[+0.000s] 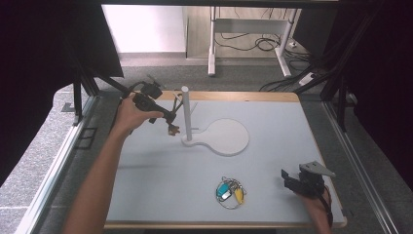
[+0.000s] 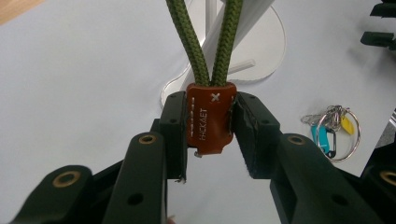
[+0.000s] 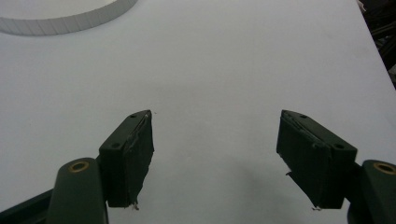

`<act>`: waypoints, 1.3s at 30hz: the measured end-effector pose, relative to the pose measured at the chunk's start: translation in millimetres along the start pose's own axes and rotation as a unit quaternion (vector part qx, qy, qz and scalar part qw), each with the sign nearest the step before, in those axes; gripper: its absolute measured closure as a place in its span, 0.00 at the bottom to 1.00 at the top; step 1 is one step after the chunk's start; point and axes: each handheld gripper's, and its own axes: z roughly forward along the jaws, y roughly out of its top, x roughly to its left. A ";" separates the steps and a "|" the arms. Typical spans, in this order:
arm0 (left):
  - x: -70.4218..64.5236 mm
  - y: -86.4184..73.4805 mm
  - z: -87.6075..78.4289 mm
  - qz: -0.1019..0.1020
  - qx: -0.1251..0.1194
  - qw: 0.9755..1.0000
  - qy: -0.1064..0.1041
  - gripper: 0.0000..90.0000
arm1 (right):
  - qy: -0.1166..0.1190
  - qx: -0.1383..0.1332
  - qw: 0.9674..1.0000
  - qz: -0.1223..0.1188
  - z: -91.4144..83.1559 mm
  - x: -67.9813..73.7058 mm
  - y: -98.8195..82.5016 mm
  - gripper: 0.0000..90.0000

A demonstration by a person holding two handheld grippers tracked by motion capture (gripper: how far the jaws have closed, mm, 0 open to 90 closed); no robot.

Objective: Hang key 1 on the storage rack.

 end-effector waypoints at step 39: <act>-39.5 -132.9 47.2 0.068 -0.043 0.996 0.048 0.57 | 0.080 -0.005 0.995 -0.055 -10.1 21.9 18.2 0.34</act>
